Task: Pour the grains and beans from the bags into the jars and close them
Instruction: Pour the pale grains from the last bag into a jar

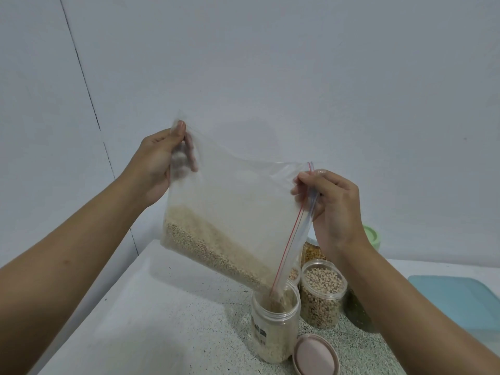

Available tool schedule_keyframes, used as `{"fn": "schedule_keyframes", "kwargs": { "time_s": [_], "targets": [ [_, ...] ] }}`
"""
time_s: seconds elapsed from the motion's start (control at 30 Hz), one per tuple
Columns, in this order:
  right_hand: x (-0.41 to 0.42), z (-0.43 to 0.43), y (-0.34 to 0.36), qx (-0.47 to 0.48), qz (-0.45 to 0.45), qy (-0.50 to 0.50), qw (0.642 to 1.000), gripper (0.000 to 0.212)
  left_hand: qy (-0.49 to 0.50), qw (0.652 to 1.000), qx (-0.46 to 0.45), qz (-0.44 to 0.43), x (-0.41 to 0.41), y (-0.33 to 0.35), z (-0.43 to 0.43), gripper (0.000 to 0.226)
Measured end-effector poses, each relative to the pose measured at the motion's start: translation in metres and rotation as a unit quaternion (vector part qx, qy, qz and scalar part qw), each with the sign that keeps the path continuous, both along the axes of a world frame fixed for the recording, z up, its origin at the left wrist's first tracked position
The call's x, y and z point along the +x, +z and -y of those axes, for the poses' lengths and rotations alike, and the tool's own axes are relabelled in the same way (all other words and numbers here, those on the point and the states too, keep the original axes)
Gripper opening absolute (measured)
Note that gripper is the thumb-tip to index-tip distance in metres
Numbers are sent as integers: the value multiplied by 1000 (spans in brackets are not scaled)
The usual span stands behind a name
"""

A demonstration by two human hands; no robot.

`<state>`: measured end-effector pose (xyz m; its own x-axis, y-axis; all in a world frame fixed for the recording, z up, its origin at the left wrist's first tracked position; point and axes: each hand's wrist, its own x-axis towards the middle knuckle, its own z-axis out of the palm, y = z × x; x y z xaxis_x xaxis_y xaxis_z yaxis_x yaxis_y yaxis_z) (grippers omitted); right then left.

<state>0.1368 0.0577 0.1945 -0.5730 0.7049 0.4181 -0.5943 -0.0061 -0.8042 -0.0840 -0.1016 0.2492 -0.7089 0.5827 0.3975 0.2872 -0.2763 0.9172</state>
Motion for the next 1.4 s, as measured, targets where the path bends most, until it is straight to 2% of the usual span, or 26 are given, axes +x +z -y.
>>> {"fn": "schedule_keyframes", "kwargs": {
  "time_s": [1.4],
  "targets": [
    [3,-3,0,-8,13,-1,1000,23,-8,1000,-13,-18,7,5,-2,45]
  ]
}}
